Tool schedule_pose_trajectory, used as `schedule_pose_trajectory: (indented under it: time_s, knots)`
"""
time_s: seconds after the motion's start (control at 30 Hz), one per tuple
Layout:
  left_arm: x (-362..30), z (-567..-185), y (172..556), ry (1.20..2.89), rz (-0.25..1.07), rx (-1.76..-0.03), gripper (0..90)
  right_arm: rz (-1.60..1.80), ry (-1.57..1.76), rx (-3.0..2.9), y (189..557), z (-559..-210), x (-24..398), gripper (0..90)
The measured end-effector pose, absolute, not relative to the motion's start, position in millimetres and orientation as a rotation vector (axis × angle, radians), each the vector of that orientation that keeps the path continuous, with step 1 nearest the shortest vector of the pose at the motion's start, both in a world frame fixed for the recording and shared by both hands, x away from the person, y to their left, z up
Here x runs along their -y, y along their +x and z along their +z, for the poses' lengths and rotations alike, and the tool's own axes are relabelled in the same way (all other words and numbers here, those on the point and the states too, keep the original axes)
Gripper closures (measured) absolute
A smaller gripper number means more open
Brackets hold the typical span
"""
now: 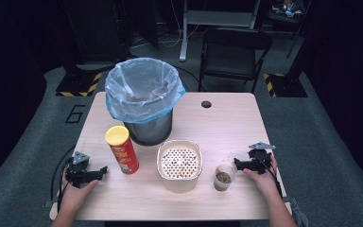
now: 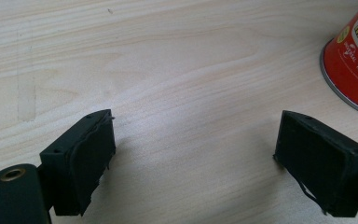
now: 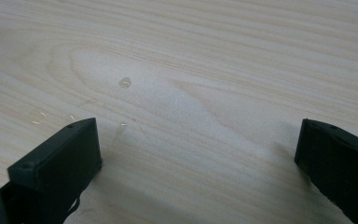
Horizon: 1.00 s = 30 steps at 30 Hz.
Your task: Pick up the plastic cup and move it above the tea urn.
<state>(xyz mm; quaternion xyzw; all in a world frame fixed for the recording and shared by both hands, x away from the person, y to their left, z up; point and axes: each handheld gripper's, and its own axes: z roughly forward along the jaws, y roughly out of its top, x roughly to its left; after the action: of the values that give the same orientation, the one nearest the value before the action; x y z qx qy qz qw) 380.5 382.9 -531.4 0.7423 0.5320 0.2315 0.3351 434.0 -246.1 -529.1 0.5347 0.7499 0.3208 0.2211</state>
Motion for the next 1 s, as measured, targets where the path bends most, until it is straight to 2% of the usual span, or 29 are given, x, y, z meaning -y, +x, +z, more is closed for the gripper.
schedule_pose_trajectory:
  time_s: [0.63, 0.77, 0.8, 1.0]
  knots:
    - [-382.5, -531.4, 379.2, 1.932, 0.608, -1.389, 13.2, 0.899, 1.440, -2.107, 432.6, -527.9, 248.3, 3.6]
    - [-382.5, -531.2, 378.8, 1.934, 0.606, -1.391, 13.2, 0.896, 1.440, -2.109, 431.5, -526.1, 248.4, 9.3]
    - [-382.5, -531.1, 378.3, 1.934, 0.605, -1.395, 13.2, 0.902, 1.436, -2.112, 430.0, -525.0, 247.4, 13.3]
    - [-382.5, -531.3, 376.9, 1.932, 0.607, -1.394, 13.2, 0.906, 1.451, -2.102, 429.8, -524.2, 245.7, 17.0]
